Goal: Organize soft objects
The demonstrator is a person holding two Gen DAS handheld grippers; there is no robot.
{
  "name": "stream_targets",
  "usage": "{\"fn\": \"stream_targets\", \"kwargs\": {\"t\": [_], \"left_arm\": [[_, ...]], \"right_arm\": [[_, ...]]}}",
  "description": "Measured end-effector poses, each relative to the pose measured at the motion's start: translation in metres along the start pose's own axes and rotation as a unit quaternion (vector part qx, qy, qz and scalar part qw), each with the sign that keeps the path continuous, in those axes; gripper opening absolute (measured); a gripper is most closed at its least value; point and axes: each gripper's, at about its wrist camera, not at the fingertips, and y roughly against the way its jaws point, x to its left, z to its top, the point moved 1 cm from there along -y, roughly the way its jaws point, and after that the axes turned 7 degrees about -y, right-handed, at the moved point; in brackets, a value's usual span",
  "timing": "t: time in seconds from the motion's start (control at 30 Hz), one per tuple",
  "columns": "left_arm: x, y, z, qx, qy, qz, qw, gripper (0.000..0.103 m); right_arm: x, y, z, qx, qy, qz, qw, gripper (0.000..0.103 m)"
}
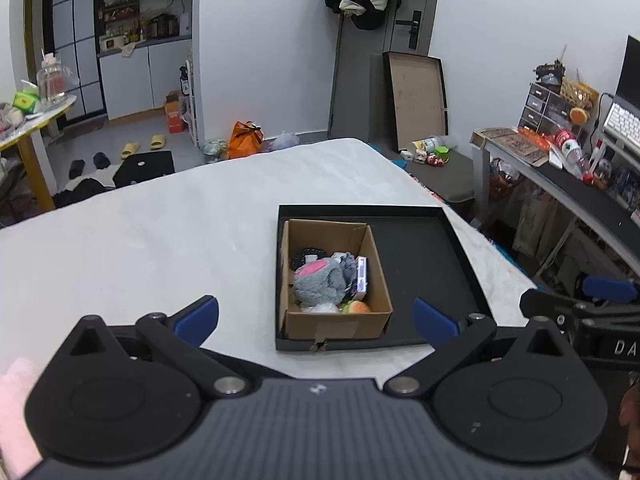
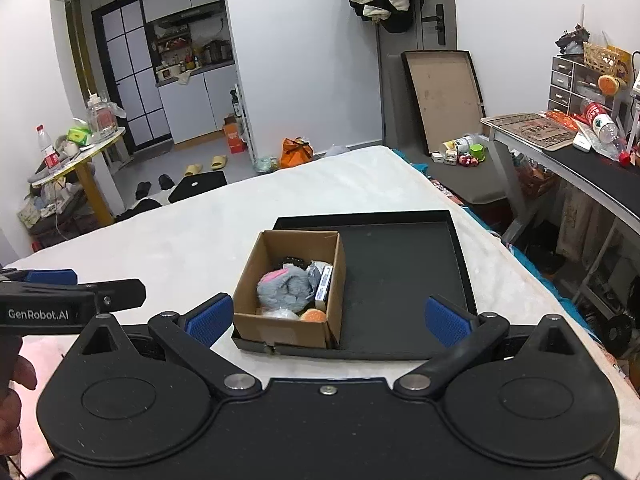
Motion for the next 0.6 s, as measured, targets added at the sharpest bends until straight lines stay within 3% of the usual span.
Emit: {"fn": "stream_targets", "kwargs": {"t": [0.6], "left_arm": [[0.0007, 0.0029, -0.0086, 0.001, 0.001, -0.001, 1.0, 0.103]], "right_arm": [[-0.0037, 0.0018, -0.0103, 0.006, 0.0, -0.007, 1.0, 0.103]]}}
